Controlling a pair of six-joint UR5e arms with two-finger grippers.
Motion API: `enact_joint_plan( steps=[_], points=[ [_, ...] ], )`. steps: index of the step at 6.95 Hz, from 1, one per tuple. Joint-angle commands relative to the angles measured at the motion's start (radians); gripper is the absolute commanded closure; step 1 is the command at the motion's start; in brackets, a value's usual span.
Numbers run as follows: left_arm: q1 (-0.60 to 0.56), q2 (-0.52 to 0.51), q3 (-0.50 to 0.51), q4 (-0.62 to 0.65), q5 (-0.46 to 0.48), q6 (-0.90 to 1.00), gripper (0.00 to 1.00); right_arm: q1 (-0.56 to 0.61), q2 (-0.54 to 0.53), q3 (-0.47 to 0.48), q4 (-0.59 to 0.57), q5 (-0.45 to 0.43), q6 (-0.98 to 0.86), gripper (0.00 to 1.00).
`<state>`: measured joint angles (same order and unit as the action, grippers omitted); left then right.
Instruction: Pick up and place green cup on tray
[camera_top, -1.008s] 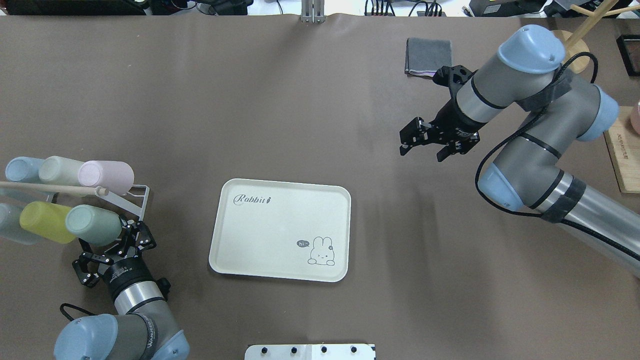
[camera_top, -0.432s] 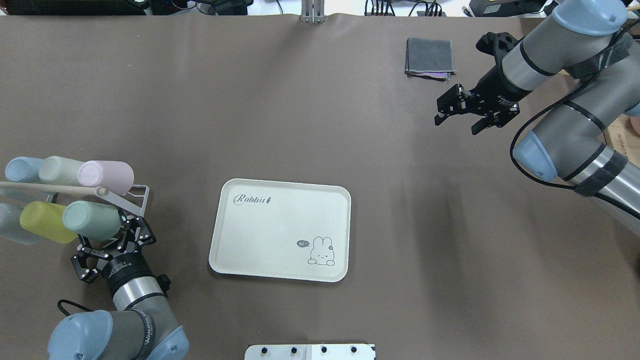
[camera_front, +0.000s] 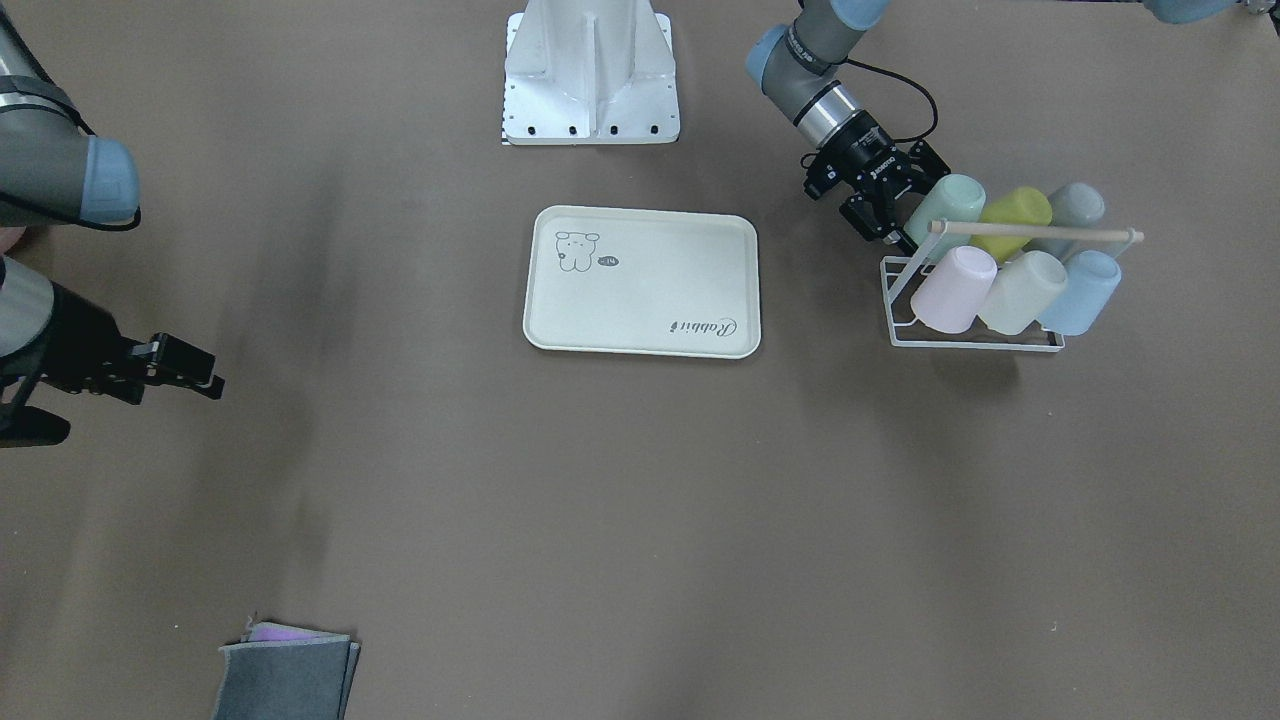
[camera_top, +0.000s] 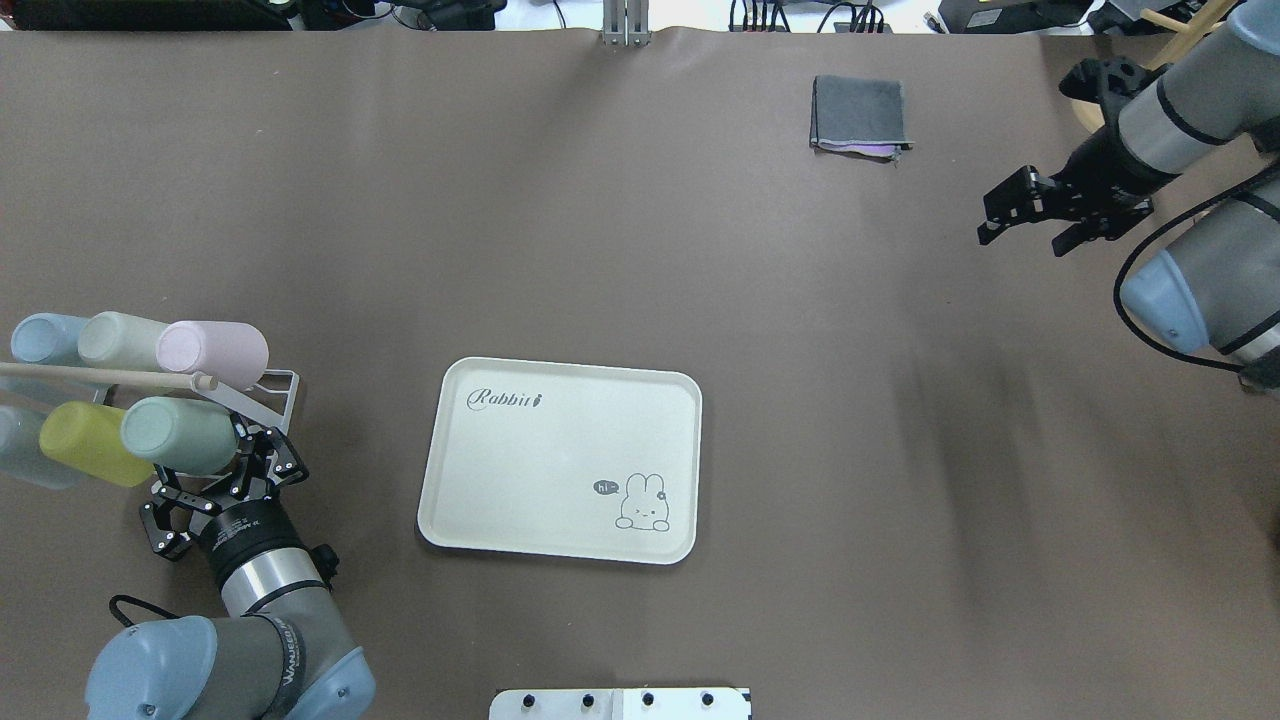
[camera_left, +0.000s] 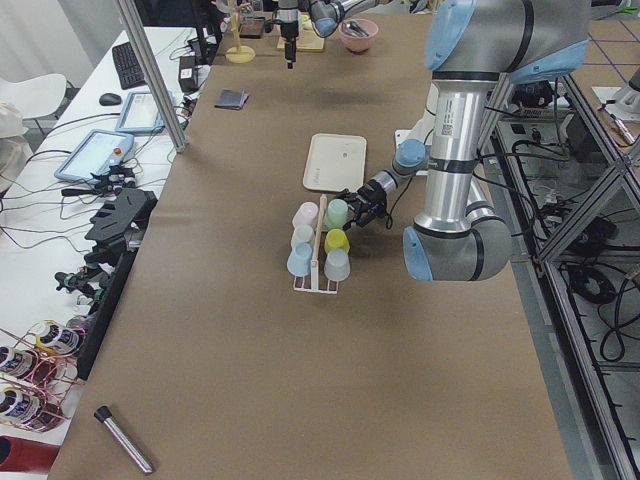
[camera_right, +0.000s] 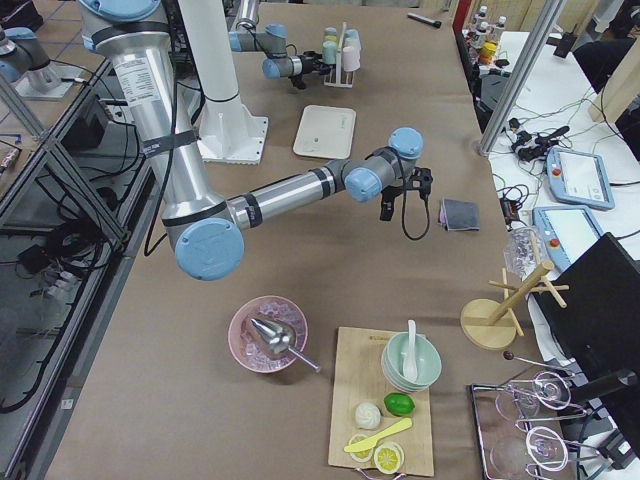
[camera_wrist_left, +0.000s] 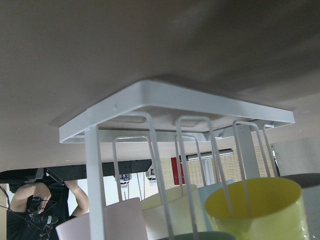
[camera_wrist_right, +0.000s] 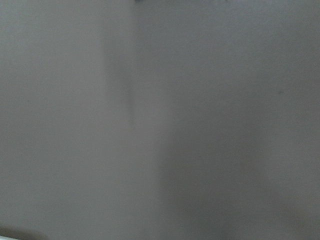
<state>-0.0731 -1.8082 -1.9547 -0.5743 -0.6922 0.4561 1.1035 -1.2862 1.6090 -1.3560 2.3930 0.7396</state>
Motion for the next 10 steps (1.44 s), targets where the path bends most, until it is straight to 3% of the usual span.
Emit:
enact_joint_plan(
  steps=[1,4,5,7,10],
  points=[
    [0.0,0.003,-0.01,0.001,-0.003,-0.005,0.21,0.115,-0.051,-0.003,-0.174,-0.001,-0.271,0.0],
    [0.0,0.021,-0.073,0.002,-0.006,-0.01,0.21,0.284,-0.099,0.002,-0.444,-0.012,-0.692,0.0],
    [0.0,0.021,-0.084,0.004,-0.007,-0.011,0.21,0.308,-0.105,0.014,-0.489,-0.062,-0.762,0.0],
    [0.0,0.024,-0.105,0.014,-0.009,-0.01,0.2,0.309,-0.184,0.098,-0.535,-0.132,-0.851,0.0],
    [0.001,0.021,-0.156,0.066,-0.015,-0.011,0.21,0.323,-0.245,0.094,-0.562,-0.118,-1.002,0.0]
  ],
)
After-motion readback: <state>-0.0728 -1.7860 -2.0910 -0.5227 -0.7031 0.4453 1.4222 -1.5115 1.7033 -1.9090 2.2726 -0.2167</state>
